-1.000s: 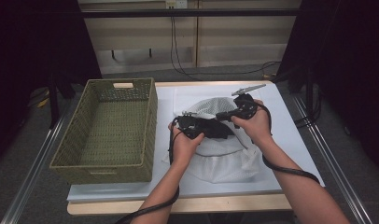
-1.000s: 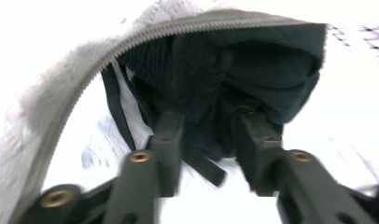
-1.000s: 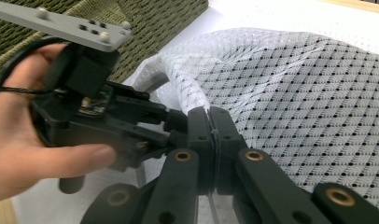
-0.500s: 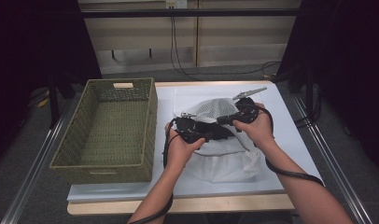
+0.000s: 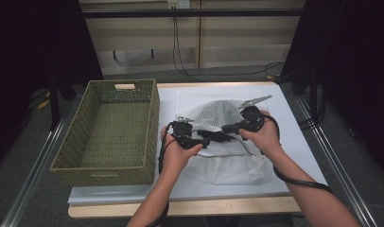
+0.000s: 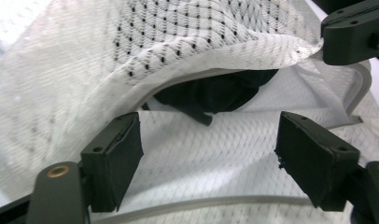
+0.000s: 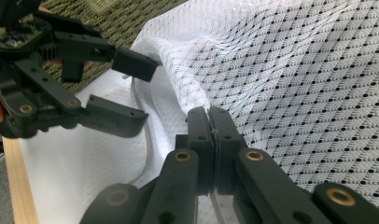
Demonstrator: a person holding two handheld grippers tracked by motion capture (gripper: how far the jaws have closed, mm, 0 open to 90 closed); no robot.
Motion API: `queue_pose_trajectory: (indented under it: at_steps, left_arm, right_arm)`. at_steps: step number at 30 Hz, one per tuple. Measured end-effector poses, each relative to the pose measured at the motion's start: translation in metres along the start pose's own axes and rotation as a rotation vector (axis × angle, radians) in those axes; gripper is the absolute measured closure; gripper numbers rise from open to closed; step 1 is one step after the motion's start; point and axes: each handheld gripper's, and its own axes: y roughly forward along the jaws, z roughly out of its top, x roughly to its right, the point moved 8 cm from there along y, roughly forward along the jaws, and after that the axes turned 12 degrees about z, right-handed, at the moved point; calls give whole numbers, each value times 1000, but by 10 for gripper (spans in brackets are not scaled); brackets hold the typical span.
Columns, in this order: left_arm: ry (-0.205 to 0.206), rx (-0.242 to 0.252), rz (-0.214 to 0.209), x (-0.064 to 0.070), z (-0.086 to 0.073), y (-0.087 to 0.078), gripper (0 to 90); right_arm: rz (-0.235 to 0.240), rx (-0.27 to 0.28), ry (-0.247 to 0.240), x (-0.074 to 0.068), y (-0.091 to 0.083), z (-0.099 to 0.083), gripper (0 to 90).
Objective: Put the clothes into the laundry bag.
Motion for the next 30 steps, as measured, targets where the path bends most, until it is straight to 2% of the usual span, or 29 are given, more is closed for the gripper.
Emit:
queue_pose_trajectory:
  at_steps: [8, 11, 17, 21, 22, 30]
  left_arm:
    - [23, 3, 19, -7, -5, -9, 206]
    - [6, 3, 35, -12, -9, -9, 203]
    - [13, -3, 58, -18, -13, -9, 186]
    - [13, 0, 89, -24, -15, -9, 173]
    - [1, -2, 90, -24, -16, -9, 171]
    - [-9, -13, 113, -32, -22, -9, 157]
  right_arm:
    - [4, -5, -6, -2, -1, -10, 890]
    - [6, -10, -11, -2, 0, -14, 890]
    - [4, -21, -22, -4, 2, -21, 889]
    - [13, -21, -28, -7, 3, -25, 888]
    - [14, -23, -30, -7, 3, -26, 888]
    - [28, -39, -39, -10, 3, -37, 888]
